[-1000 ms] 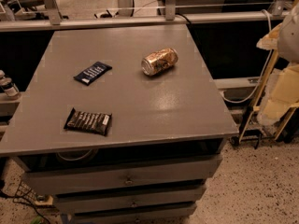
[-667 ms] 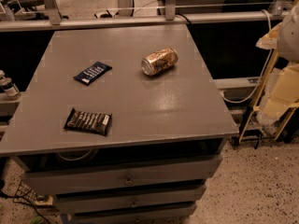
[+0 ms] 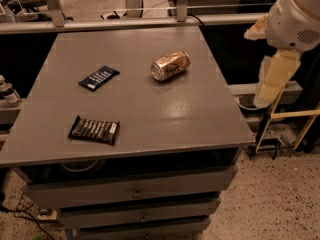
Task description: Move orange can near rxbar chocolate
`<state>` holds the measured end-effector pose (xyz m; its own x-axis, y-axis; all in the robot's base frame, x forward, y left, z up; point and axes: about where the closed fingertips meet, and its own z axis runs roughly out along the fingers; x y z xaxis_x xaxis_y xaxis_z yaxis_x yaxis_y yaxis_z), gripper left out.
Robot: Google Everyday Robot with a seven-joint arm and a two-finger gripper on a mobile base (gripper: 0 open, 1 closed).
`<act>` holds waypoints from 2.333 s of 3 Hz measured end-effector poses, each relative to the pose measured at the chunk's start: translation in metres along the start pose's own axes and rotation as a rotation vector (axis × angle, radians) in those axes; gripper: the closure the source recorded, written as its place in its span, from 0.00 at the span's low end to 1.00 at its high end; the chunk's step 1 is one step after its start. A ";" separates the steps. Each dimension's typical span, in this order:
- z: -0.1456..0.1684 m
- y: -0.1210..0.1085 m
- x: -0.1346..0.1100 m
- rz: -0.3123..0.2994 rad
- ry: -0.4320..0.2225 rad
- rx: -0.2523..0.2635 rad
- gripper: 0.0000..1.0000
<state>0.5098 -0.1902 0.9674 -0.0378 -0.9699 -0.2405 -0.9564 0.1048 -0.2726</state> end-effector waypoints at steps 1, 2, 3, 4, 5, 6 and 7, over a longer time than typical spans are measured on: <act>0.030 -0.040 -0.017 -0.086 -0.032 -0.009 0.00; 0.063 -0.081 -0.040 -0.141 -0.072 0.014 0.00; 0.079 -0.102 -0.056 -0.165 -0.095 0.042 0.00; 0.105 -0.129 -0.074 -0.166 -0.117 0.059 0.00; 0.128 -0.137 -0.086 -0.172 -0.128 0.030 0.00; 0.160 -0.136 -0.098 -0.195 -0.099 -0.016 0.00; 0.173 -0.136 -0.102 -0.197 -0.087 -0.036 0.00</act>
Offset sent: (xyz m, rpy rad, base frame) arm 0.1318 0.0555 -0.0351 0.0423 -0.0736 0.1857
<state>0.6941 -0.0676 0.8676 0.1745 -0.9482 -0.2656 -0.9526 -0.0944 -0.2890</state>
